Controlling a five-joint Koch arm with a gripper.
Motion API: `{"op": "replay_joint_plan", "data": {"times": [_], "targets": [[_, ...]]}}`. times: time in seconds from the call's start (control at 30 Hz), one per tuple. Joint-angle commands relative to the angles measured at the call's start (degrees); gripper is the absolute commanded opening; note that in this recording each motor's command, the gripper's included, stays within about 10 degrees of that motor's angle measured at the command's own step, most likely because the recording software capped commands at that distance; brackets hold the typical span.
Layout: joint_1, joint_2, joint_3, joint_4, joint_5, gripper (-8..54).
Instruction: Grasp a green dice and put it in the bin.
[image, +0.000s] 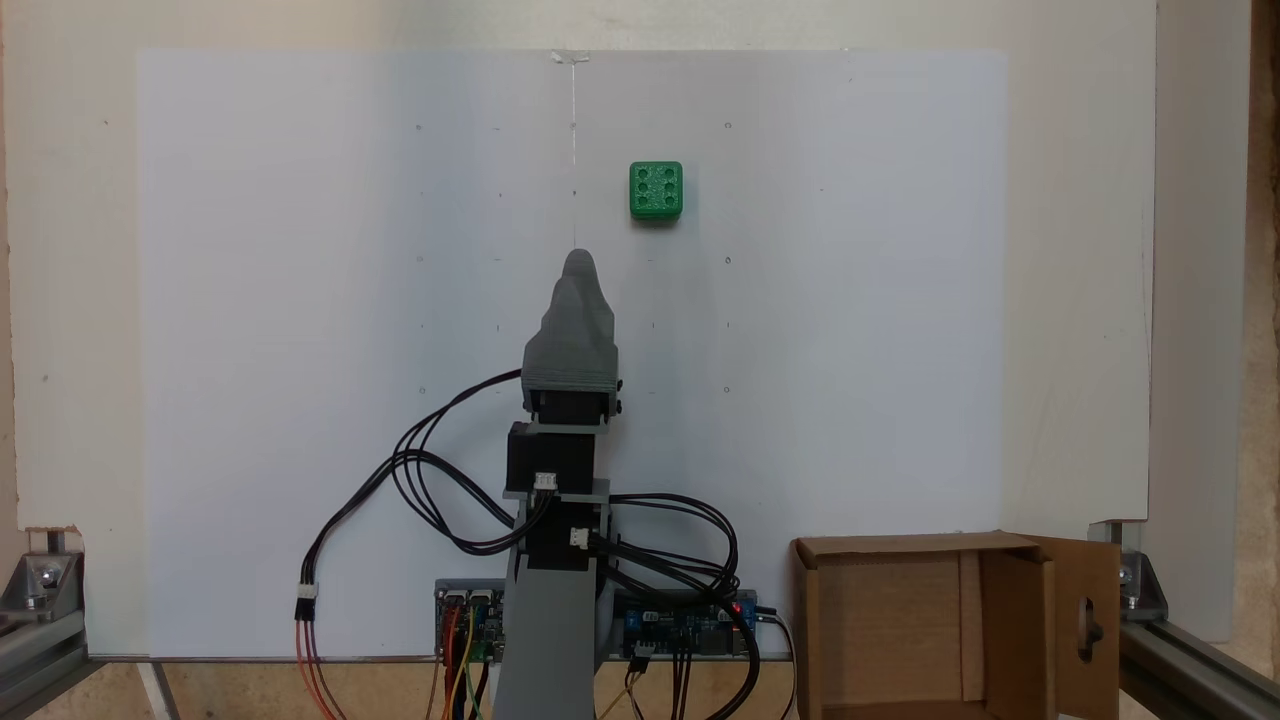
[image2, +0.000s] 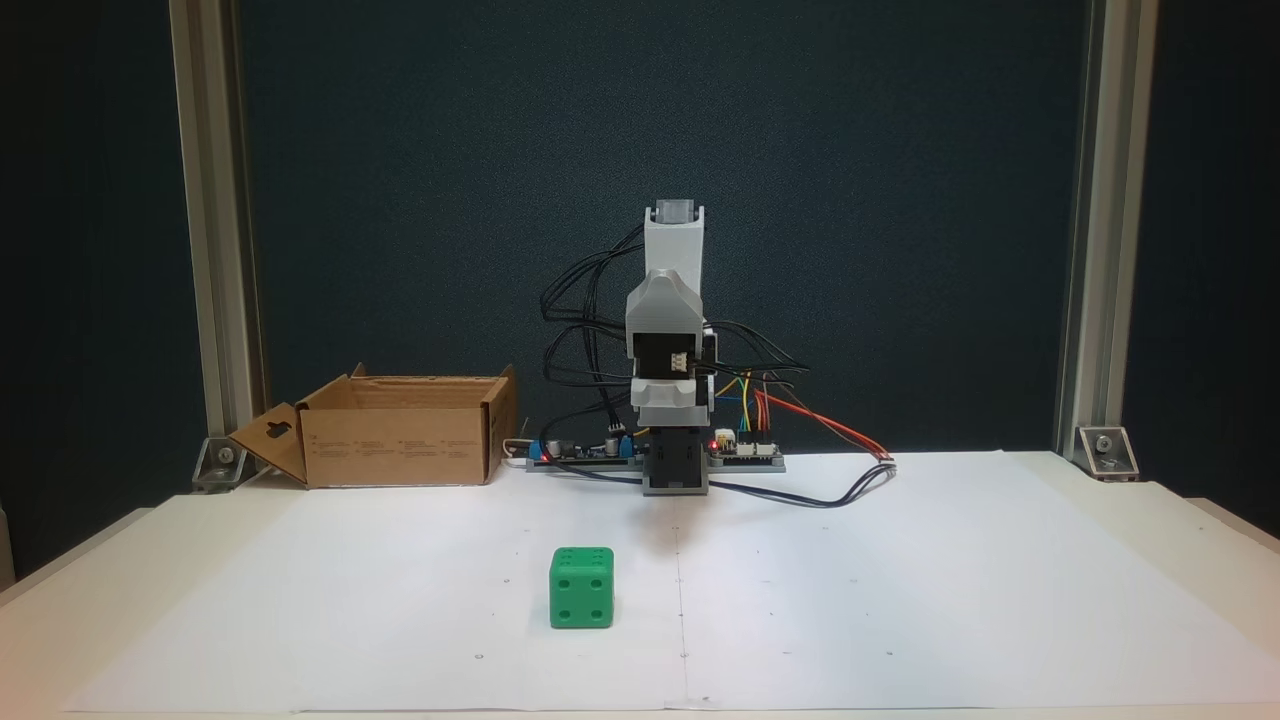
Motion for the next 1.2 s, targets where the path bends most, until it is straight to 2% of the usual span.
{"op": "replay_joint_plan", "data": {"times": [0.0,0.1,1.17], "targets": [[2.02,6.24,2.90,10.00,-1.58,44.3],[2.02,6.24,2.90,14.77,-1.58,44.3],[2.11,6.15,2.90,14.94,-1.67,44.3]]}}
